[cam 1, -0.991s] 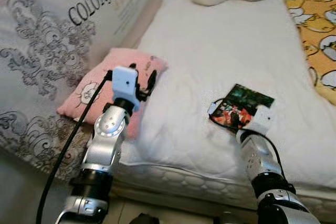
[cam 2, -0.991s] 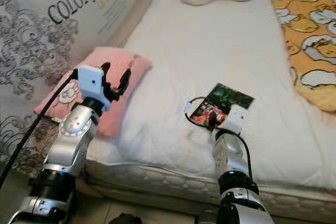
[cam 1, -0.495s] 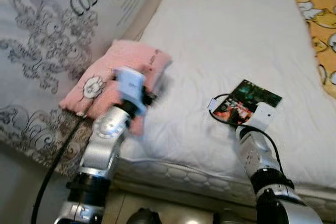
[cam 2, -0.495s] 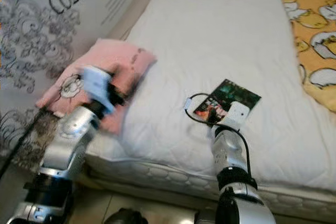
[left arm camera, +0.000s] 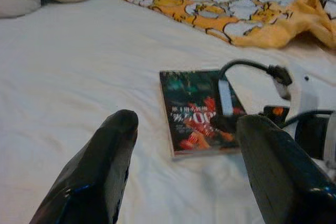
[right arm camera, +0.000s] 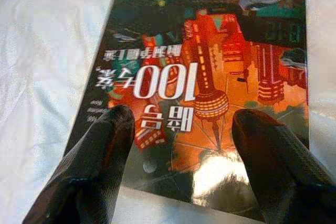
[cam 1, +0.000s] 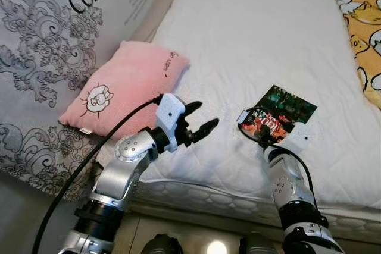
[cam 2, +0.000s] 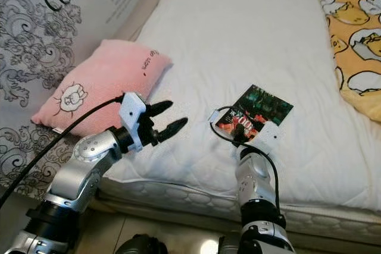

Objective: Clean up the room

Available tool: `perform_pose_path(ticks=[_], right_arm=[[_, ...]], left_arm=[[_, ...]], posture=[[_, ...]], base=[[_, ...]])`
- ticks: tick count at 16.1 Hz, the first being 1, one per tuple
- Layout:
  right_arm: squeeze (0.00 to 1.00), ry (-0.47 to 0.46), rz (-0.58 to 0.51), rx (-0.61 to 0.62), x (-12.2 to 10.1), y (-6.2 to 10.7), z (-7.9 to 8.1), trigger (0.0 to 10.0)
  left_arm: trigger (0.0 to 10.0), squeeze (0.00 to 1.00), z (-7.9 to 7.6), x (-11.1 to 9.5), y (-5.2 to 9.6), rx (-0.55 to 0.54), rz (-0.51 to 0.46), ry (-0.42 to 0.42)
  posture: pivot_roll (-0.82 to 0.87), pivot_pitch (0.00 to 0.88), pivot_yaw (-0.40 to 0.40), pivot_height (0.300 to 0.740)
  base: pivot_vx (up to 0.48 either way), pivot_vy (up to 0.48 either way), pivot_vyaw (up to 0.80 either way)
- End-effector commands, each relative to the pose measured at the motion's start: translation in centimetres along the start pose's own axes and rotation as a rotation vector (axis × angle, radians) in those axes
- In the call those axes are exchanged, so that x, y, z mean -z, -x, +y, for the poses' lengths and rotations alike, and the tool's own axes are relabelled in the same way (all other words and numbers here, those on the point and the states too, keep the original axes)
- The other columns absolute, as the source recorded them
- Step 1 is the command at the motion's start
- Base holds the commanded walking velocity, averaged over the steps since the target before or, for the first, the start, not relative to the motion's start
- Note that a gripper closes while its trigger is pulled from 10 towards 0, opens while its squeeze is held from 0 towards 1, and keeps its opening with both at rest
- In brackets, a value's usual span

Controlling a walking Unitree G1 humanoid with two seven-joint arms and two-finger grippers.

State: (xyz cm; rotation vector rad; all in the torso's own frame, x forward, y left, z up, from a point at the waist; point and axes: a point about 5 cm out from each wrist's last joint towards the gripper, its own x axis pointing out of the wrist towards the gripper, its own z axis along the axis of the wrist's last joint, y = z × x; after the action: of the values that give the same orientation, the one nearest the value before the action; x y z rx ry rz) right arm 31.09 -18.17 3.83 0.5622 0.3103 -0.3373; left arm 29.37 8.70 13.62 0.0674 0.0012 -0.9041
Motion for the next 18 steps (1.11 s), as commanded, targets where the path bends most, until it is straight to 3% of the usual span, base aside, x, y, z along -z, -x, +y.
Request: perform_pose_path(ticks=[1, 2, 4, 7, 10, 15, 18], right_arm=[[0.00, -0.039, 0.031, 0.009, 0.4, 0.0, 0.1, 10.0], [0.00, -0.081, 0.056, 0.032, 0.6, -0.2, 0.0, 10.0], [0.00, -0.062, 0.032, 0.023, 0.1, -0.2, 0.3, 10.0], [0.00, 0.078, -0.090, -0.045, -1.5, 1.2, 1.4, 10.0], [0.00, 0.145, -0.123, -0.019, -1.4, 3.2, 0.5, 10.0], [0.00, 0.072, -0.018, 0.057, 0.5, 4.0, -1.2, 10.0], [0.00, 0.052, 0.009, 0.060, 0.5, 3.4, -1.3, 10.0]], left_arm=[[10.0, 0.00, 0.2, -0.4, 0.1, 0.007, 0.007, -0.030], [10.0, 0.00, 0.3, -0.4, 0.1, 0.009, 0.009, -0.036], [10.0, 0.00, 0.4, -0.5, 0.2, 0.004, 0.007, -0.040], [10.0, 0.00, 0.3, -0.3, 0.7, -0.007, 0.013, -0.040], [10.0, 0.00, 0.1, 0.0, 0.7, 0.000, 0.017, -0.034], [10.0, 0.00, -1.3, 0.1, 0.4, 0.126, 0.022, -0.012], [10.0, 0.00, -1.1, 0.1, 0.2, 0.117, 0.022, -0.015]], posture=[[-0.13, 0.120, 0.134, 0.715], [-0.12, 0.118, 0.127, 0.715], [-0.11, 0.117, 0.122, 0.715], [-0.11, 0.109, 0.110, 0.715], [-0.12, 0.097, 0.104, 0.715], [-0.13, 0.078, 0.099, 0.715], [-0.13, 0.081, 0.101, 0.715]], base=[[0.000, 0.000, 0.00], [0.000, 0.000, 0.00], [0.000, 0.000, 0.00], [0.000, 0.000, 0.00], [0.000, 0.000, 0.00], [0.000, 0.000, 0.00], [0.000, 0.000, 0.00]])
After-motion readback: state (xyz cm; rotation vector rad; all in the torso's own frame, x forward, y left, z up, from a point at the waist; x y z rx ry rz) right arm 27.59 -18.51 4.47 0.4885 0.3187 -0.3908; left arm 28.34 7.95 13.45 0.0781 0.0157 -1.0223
